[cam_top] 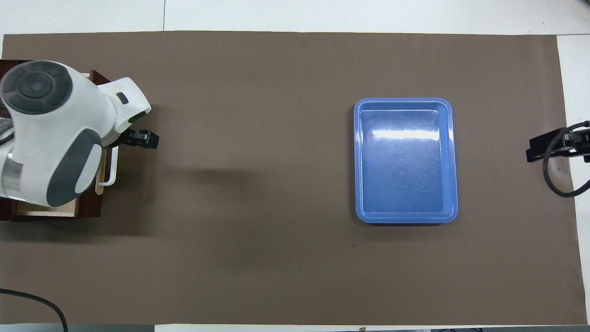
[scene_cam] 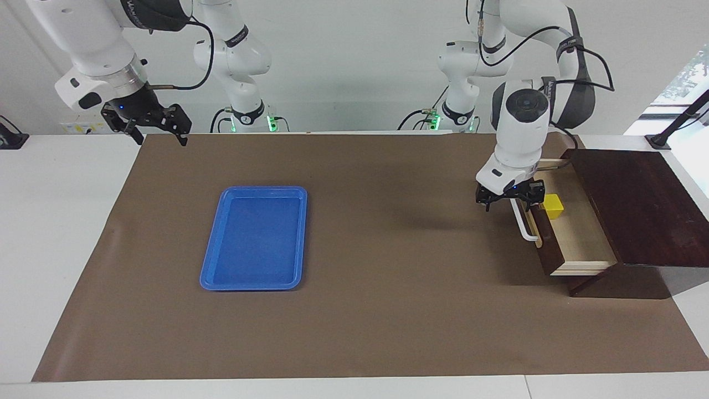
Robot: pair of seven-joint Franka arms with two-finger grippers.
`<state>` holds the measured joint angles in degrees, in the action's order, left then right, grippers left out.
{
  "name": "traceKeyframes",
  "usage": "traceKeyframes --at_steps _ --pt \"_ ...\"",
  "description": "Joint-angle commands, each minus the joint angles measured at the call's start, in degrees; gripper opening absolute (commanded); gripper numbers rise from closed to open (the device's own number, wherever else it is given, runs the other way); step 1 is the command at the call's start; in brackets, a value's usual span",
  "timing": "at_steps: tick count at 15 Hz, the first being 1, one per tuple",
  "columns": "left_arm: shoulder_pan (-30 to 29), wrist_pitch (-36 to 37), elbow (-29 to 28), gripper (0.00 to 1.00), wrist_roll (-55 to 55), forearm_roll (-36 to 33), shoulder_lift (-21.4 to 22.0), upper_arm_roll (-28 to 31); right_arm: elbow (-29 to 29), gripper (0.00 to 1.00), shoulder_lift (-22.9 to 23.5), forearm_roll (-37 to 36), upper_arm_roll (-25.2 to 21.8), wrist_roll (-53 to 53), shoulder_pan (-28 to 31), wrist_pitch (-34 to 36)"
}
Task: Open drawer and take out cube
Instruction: 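Pull the drawer handle away from the box with the left gripper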
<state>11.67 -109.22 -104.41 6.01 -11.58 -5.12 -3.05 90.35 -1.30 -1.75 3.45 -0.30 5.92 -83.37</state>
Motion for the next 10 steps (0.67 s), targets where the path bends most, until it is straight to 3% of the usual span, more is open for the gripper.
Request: traceKeyframes --at_steps 1,7,10 --pt "-0.33 5.24 6.31 1.0 4.06 5.33 0.55 1.02 -0.53 1.0 0.33 0.26 0.32 -1.37 0.85 -0.13" --pt "-6.55 3.93 11.07 1.0 32.51 8.94 -0.23 1.55 -0.53 1.0 0.33 0.26 0.32 -1.37 0.85 -0.13" --pt "-10.95 3.66 10.55 1.0 45.8 9.03 0.02 1.55 -0.44 1.0 0.33 0.17 0.32 -1.55 0.85 0.05"
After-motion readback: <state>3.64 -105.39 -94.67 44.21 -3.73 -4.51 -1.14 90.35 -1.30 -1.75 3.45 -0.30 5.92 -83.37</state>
